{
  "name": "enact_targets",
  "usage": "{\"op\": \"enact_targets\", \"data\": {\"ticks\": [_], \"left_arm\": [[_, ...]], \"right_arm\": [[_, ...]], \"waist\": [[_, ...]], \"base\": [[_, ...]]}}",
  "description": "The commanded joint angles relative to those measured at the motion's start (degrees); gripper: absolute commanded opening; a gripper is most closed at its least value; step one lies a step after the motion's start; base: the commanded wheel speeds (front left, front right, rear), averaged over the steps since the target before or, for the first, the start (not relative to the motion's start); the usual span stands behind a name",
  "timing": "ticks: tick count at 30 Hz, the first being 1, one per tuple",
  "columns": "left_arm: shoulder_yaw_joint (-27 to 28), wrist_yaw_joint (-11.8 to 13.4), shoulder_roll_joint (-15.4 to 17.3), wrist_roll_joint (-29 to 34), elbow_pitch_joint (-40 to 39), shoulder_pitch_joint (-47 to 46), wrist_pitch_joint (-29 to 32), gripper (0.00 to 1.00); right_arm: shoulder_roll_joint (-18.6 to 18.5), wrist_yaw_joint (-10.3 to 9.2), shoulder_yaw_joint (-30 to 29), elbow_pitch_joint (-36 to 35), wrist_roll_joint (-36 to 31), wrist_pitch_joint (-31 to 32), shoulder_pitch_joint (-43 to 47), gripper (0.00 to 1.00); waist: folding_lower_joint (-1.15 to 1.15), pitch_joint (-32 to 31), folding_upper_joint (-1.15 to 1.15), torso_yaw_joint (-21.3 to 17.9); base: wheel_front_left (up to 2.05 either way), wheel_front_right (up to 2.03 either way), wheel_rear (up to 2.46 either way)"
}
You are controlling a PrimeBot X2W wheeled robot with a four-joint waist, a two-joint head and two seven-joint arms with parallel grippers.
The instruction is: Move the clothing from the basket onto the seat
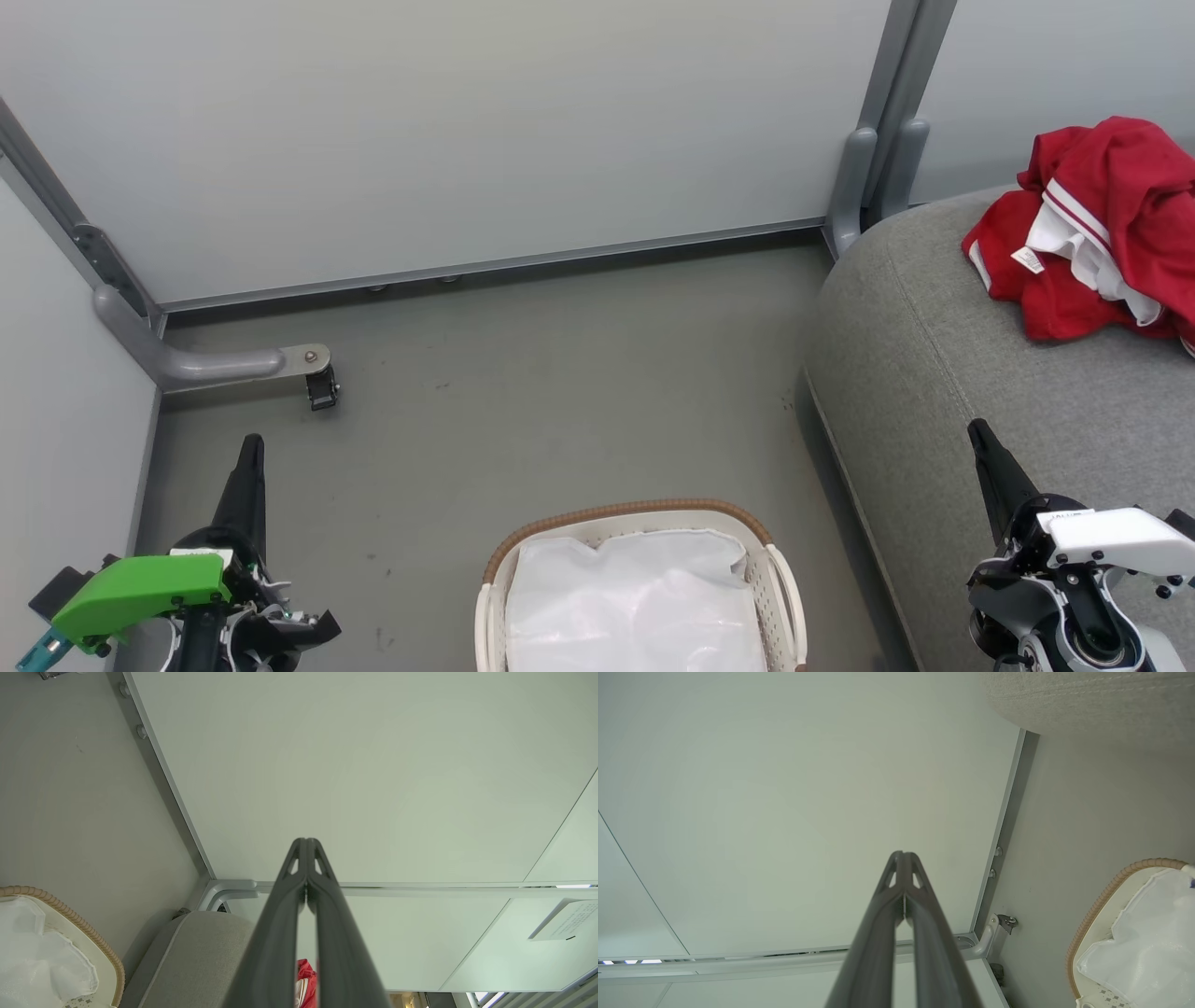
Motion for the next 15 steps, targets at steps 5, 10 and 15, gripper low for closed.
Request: {"op": "enact_targets", "data": {"ticks": [5, 10, 15], "left_arm": [[0.1, -0.2, 0.4, -0.2, -0.1, -0.6, 0.1, 0.00], [0.1, -0.2, 0.4, -0.2, -0.1, -0.6, 0.1, 0.00], [0.1, -0.2, 0.4, -0.2, -0.1, -0.6, 0.1, 0.00]], "right_arm": [[-0.3, -0.02, -0.1, -0.2, 0.2, 0.2, 0.6, 0.00], [-0.3, -0.02, -0.1, -0.2, 0.2, 0.1, 0.6, 0.00], [-0.3, -0.02, -0.1, -0.2, 0.2, 0.1, 0.6, 0.00]], "waist": [[0.00, 0.0, 0.66, 0.0], [0.00, 0.0, 0.66, 0.0], [0.00, 0.0, 0.66, 0.0]], "base": [[0.00, 0.00, 0.00], [0.00, 0.00, 0.00], [0.00, 0.00, 0.00]]}}
